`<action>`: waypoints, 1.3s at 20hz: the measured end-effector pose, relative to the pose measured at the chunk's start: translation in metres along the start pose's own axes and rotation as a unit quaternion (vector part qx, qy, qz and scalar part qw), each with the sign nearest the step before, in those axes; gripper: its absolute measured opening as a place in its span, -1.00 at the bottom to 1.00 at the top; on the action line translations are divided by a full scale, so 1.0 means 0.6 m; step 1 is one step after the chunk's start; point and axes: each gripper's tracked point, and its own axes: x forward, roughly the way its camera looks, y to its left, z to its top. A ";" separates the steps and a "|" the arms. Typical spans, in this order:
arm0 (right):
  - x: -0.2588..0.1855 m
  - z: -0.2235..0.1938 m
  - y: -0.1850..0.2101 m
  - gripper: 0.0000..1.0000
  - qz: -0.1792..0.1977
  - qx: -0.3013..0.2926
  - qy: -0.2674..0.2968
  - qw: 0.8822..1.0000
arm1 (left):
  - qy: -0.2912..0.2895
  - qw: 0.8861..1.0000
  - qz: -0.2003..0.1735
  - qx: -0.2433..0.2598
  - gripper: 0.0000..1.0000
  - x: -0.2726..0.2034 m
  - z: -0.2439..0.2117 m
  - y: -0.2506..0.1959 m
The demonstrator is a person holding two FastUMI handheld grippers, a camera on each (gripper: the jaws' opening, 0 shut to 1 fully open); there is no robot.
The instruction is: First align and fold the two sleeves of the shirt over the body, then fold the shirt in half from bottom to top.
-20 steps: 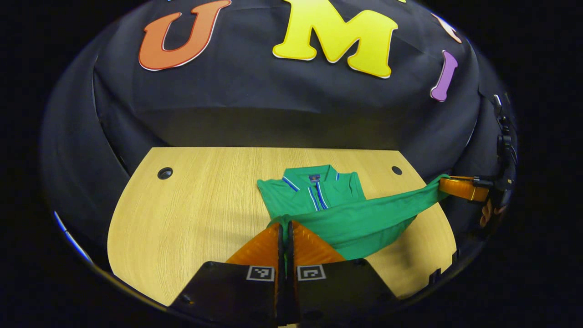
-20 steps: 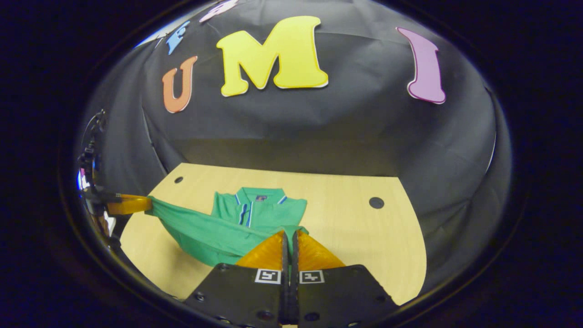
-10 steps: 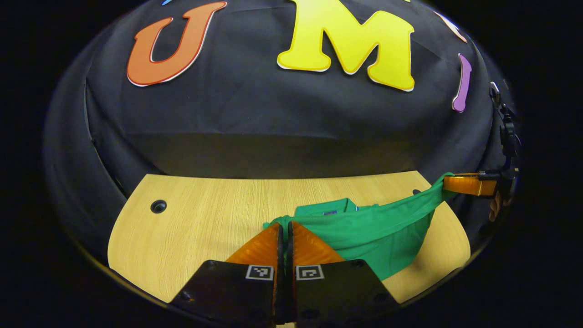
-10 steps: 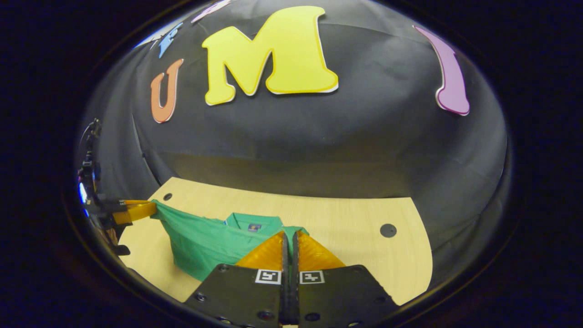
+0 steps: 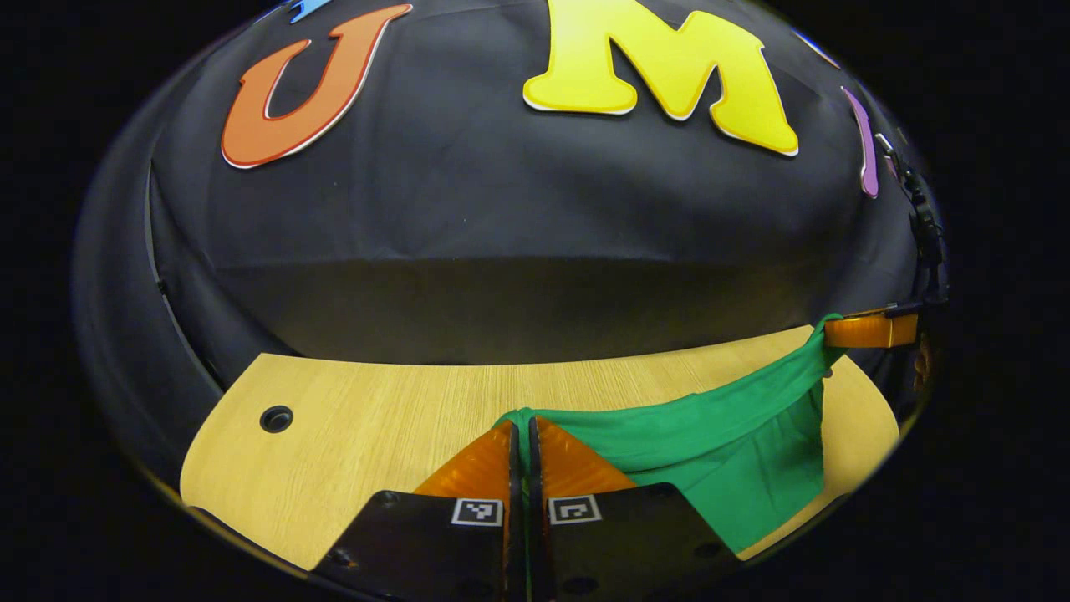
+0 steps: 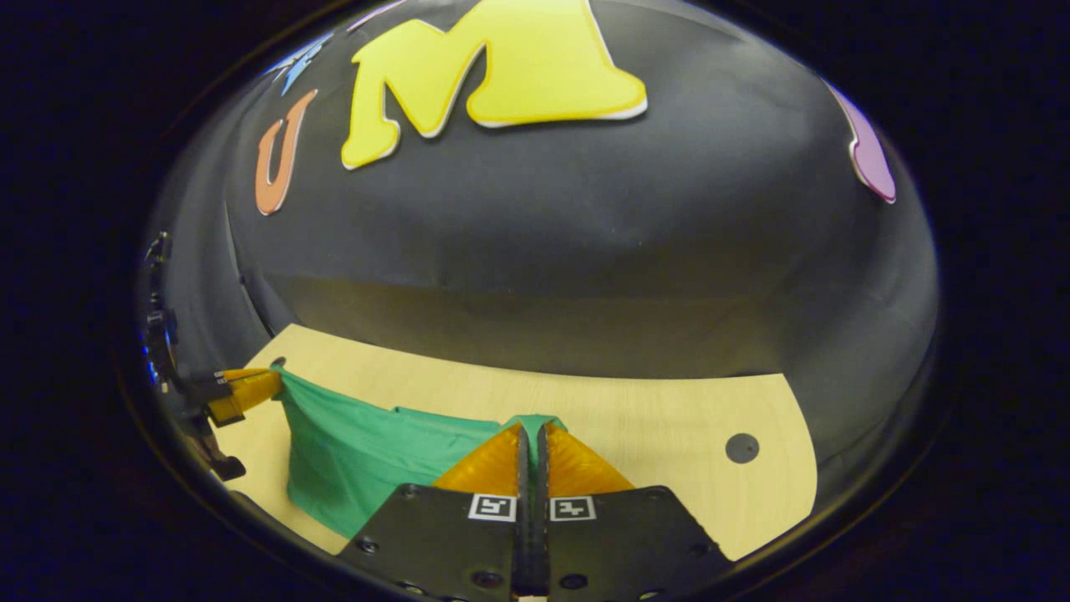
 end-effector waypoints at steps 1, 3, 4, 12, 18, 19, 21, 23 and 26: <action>0.013 -0.010 0.000 -1.00 -0.003 -0.004 0.001 1.000 | -0.003 1.000 0.004 -0.002 -0.85 0.014 -0.004 0.000; 0.041 -0.028 -0.006 -1.00 -0.009 -0.012 0.001 1.000 | -0.006 1.000 0.008 -0.011 -0.83 0.034 -0.015 -0.005; 0.050 -0.040 -0.004 -1.00 -0.011 -0.015 0.002 1.000 | -0.008 1.000 0.013 -0.017 -0.80 0.044 -0.021 -0.006; 0.047 -0.099 -0.001 0.18 -0.026 -0.036 0.008 0.999 | 0.012 0.998 0.032 -0.047 1.00 0.046 -0.051 -0.013; -0.049 -0.053 0.007 0.94 -0.038 -0.035 -0.039 0.998 | -0.039 0.996 0.065 -0.049 1.00 -0.040 0.033 0.000; -0.074 -0.040 0.009 0.93 -0.040 -0.034 -0.052 0.997 | -0.050 0.995 0.069 -0.049 1.00 -0.062 0.051 -0.001; -0.124 -0.019 0.014 0.96 -0.041 -0.034 -0.076 0.996 | -0.069 0.994 0.074 -0.050 1.00 -0.116 0.084 -0.007; -0.192 0.000 0.021 0.92 -0.041 -0.037 -0.101 0.993 | -0.084 0.992 0.078 -0.045 1.00 -0.170 0.114 -0.023; -0.308 0.030 0.035 0.92 -0.044 -0.051 -0.138 0.988 | -0.113 0.989 0.080 -0.047 1.00 -0.289 0.158 -0.051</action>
